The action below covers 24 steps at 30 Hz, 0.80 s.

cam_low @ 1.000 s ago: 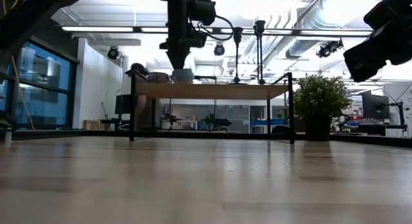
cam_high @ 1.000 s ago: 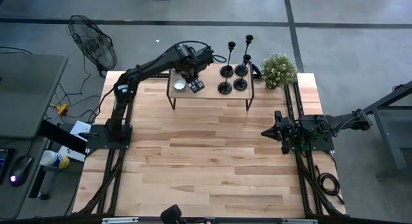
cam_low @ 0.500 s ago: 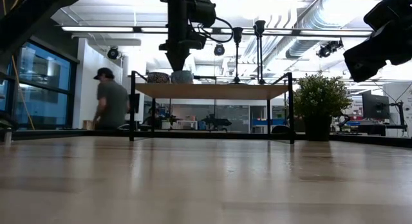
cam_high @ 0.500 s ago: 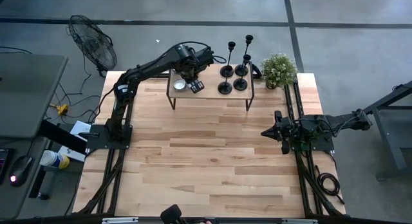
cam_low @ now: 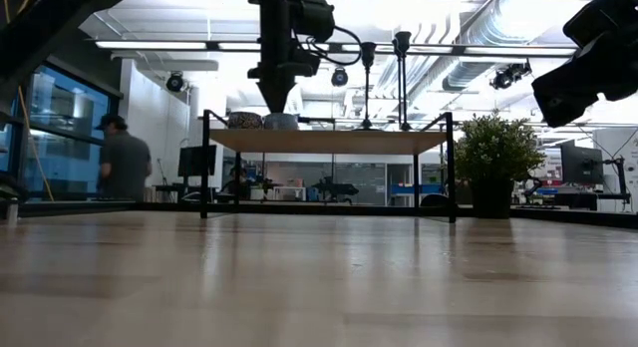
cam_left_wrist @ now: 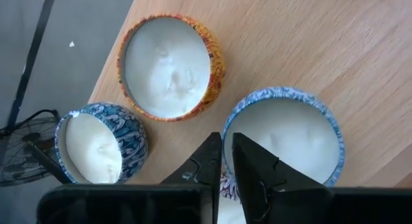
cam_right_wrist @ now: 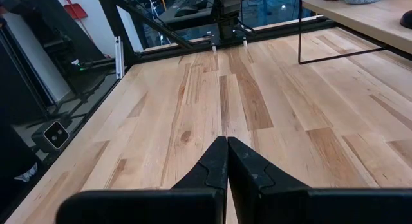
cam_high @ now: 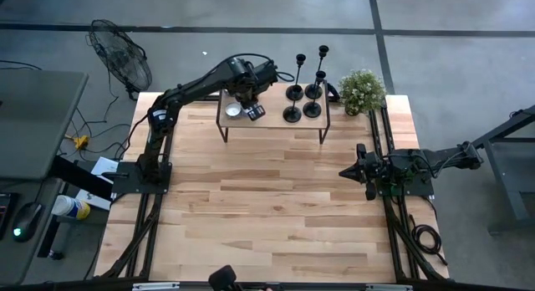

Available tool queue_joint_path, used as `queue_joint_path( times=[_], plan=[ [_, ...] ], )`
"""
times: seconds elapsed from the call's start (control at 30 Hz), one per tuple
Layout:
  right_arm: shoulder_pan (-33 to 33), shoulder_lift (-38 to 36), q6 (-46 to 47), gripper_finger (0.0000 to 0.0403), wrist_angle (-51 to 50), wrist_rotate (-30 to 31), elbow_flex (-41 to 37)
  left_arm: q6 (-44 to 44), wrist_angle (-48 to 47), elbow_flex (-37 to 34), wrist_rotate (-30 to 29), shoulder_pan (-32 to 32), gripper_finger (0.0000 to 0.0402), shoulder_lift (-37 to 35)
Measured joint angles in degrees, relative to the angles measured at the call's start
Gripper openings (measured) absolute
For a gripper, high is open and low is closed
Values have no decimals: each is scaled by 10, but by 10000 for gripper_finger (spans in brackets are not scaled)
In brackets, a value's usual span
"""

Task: Pick & Place candle stick holders
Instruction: Put the light blue scented candle on the shelf, then return to Home Position

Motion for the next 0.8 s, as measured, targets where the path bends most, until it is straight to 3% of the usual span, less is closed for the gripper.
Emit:
queue_joint_path(
  times=[0.4,0.8],
  plan=[
    [0,0,0,0,0,0,0,15,-26,67,-21,0,46,-13],
    [0,0,0,0,0,0,0,15,8,65,-7,-34,46,-126]
  ],
)
